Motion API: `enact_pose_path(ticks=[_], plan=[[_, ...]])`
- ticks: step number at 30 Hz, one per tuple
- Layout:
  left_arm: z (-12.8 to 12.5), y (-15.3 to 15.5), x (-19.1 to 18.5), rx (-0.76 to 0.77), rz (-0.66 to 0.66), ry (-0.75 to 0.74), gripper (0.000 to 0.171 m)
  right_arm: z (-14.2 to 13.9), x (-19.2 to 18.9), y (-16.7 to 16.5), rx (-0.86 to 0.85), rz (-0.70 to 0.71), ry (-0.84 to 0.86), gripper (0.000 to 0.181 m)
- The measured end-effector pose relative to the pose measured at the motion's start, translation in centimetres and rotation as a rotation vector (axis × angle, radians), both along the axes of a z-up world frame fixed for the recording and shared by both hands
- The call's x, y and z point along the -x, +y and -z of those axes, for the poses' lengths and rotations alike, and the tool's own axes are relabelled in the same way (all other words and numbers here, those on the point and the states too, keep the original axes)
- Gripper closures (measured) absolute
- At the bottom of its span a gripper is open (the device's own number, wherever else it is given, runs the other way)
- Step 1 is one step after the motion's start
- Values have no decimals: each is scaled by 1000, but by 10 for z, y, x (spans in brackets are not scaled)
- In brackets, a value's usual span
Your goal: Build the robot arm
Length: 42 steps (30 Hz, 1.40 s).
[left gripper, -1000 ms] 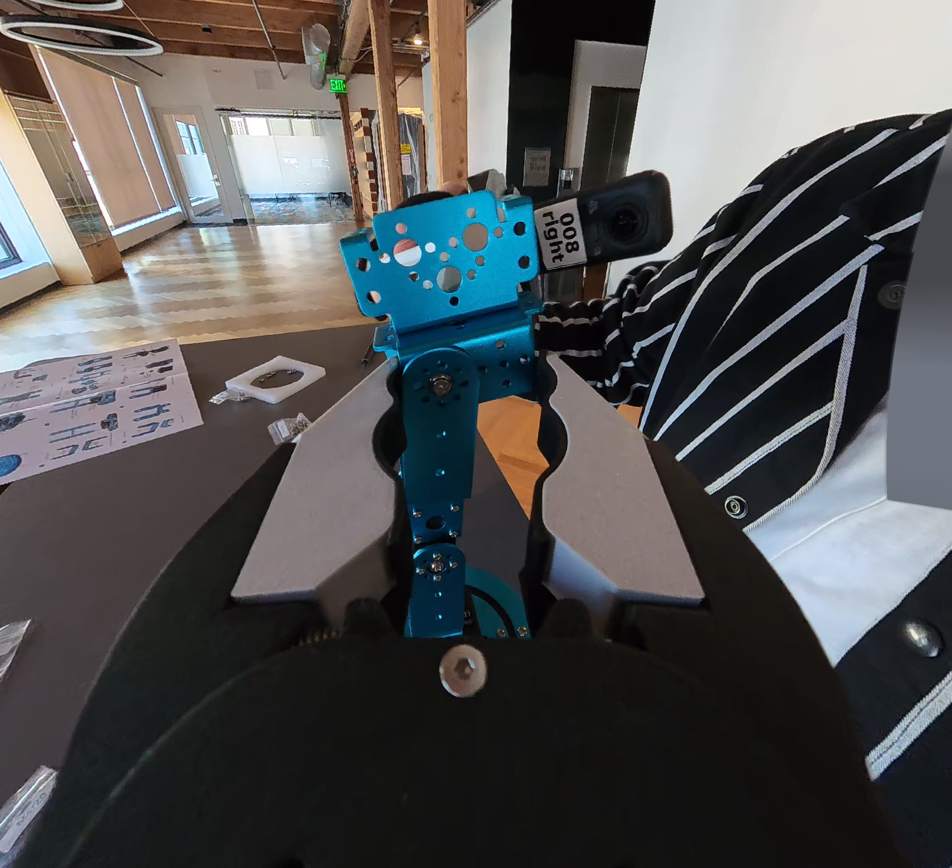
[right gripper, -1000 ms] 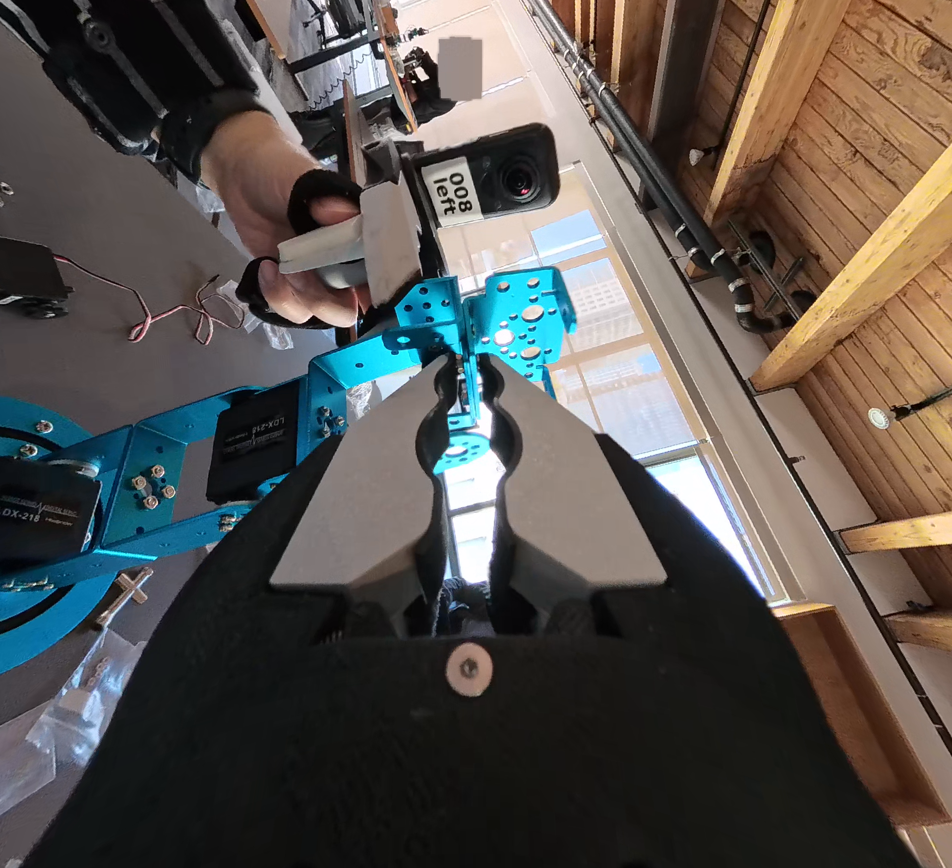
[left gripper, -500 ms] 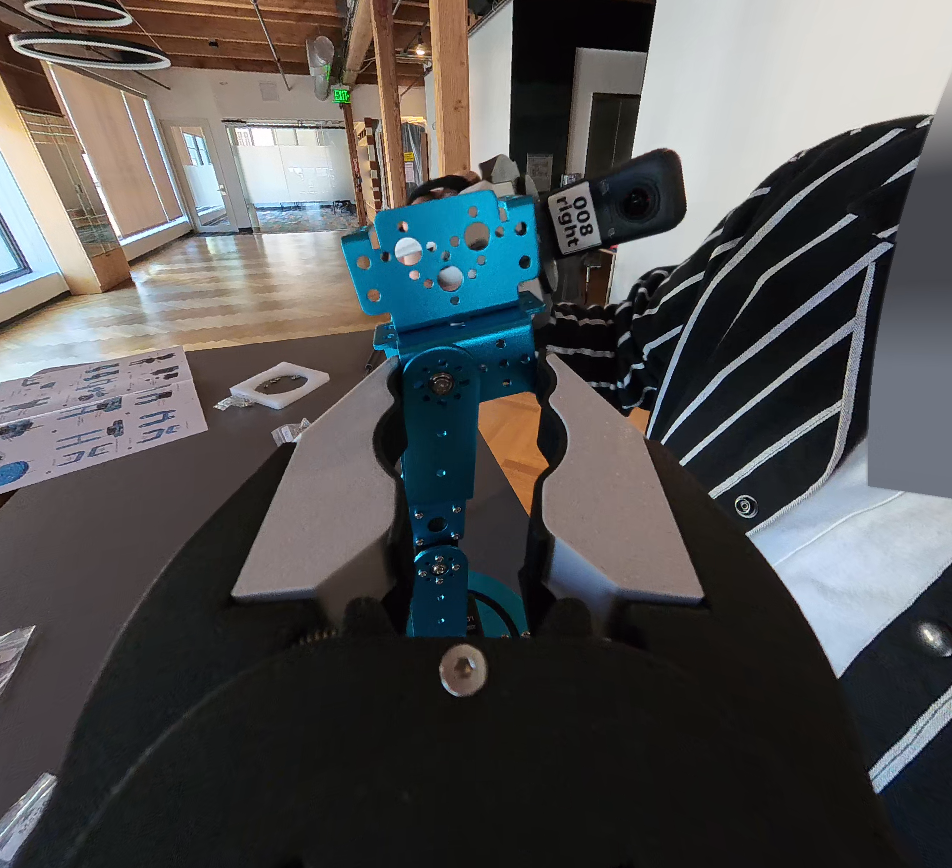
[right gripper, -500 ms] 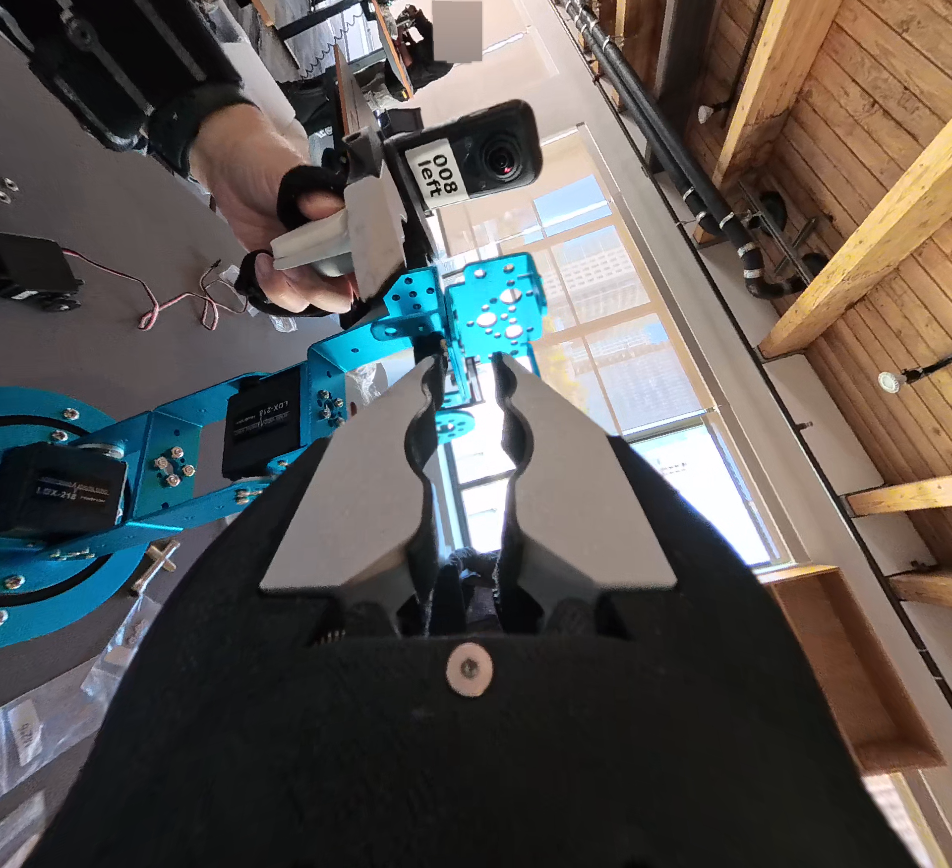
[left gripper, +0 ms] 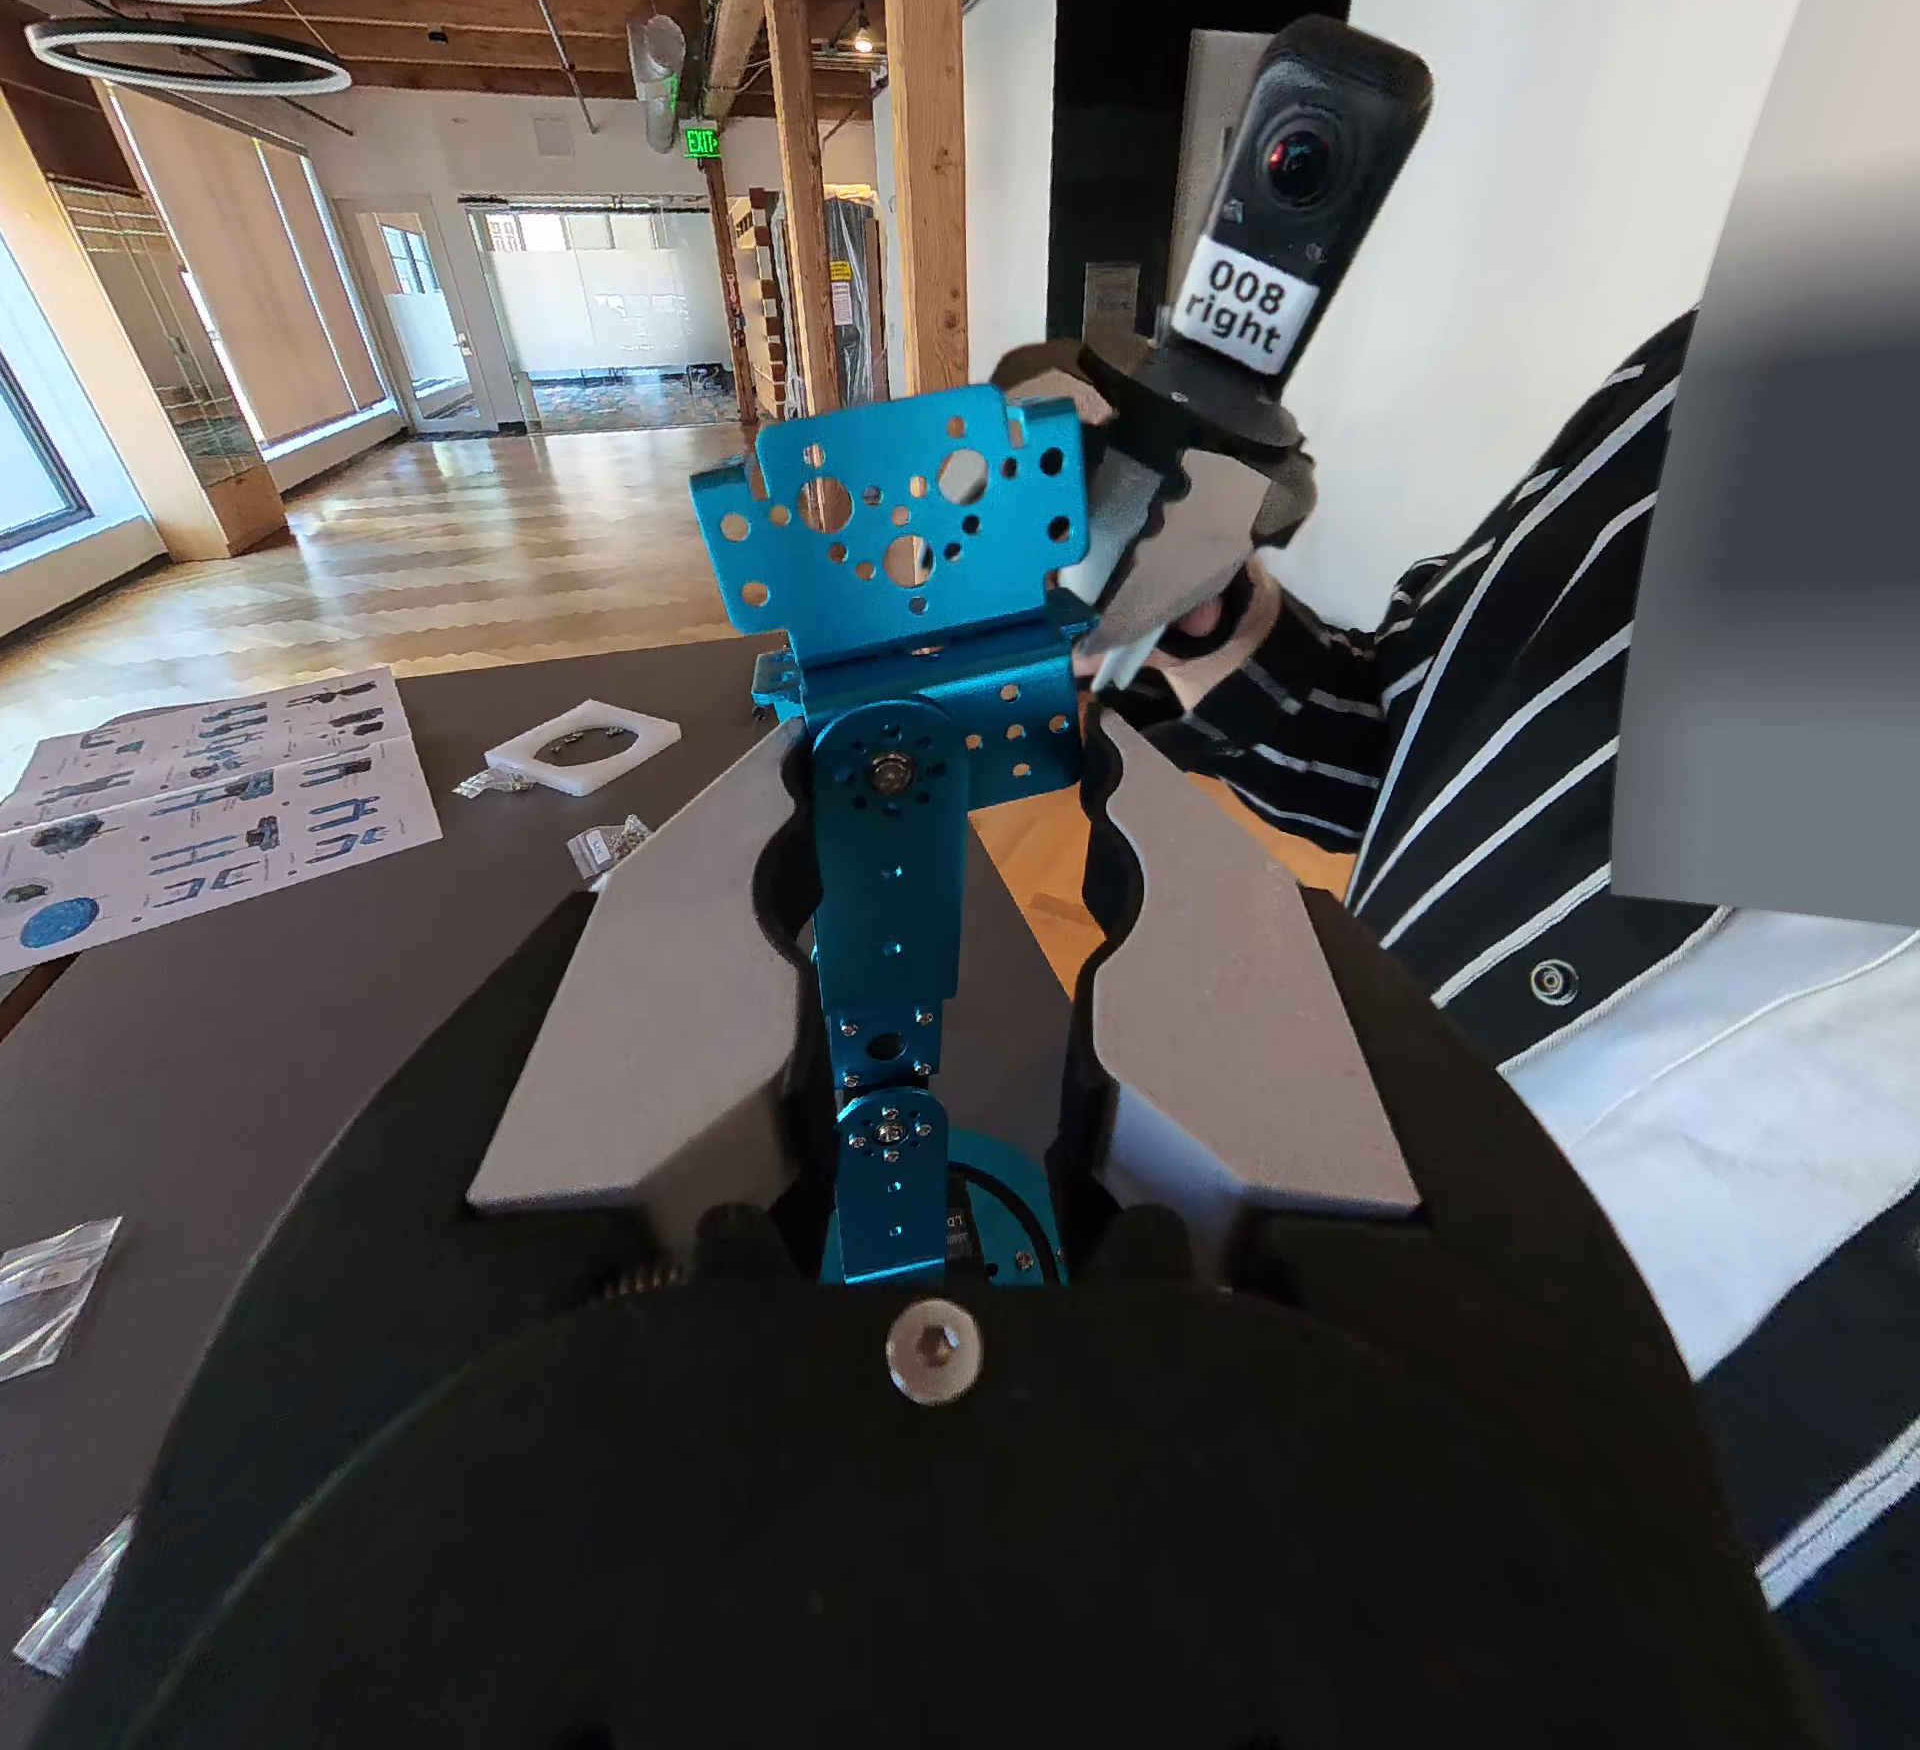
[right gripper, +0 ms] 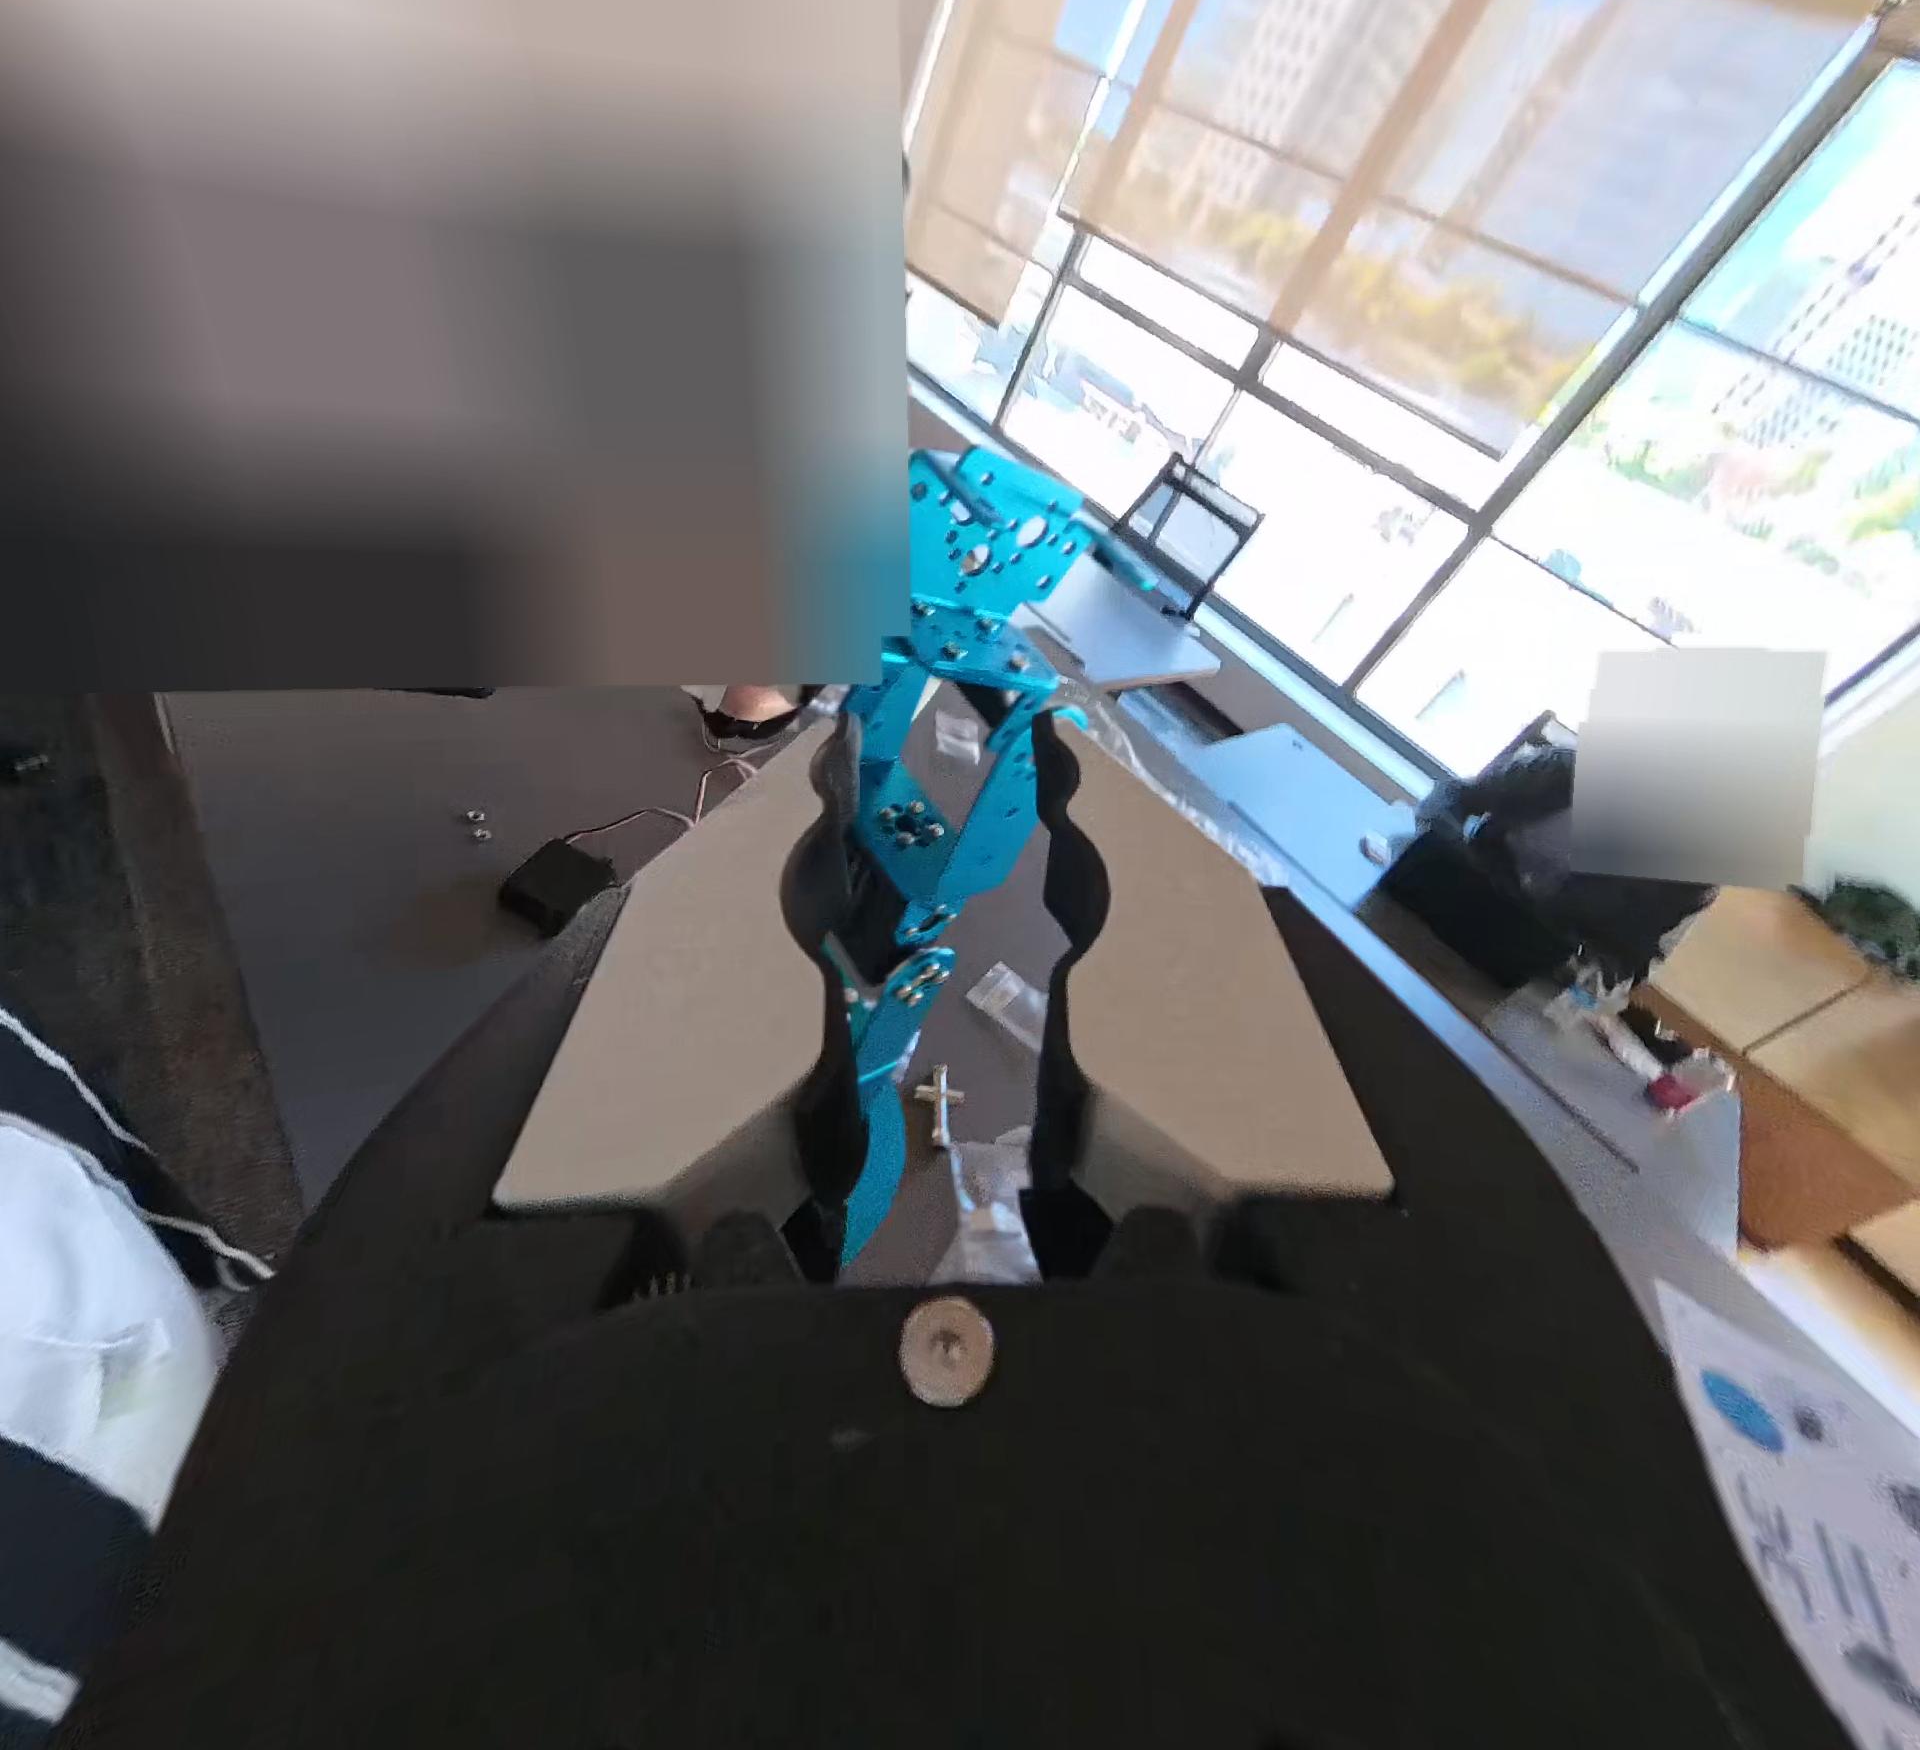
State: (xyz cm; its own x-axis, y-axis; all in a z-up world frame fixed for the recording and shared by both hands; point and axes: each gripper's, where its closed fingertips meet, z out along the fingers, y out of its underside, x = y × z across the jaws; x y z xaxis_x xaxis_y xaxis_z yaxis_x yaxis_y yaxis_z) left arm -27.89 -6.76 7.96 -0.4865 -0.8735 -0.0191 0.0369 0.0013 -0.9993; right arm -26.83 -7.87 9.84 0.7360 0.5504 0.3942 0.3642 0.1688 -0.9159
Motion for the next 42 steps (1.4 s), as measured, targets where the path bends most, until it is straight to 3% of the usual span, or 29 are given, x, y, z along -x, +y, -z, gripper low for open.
enact_pose_path(ticks=[5,12,20,28,42], plan=[[1,0,0,-9,-8,10,125,16,12,7,89,73,126,150],[1,3,2,-16,-21,20,125,14,24,9,116,111,206,157],[1,5,1,-29,-58,22,125,4,27,11,175,153,359,151],[3,8,-1,-63,-125,6,126,9,27,22,175,297,288,139],[4,11,-5,-126,-223,5,127,7,28,29,251,252,381,131]])
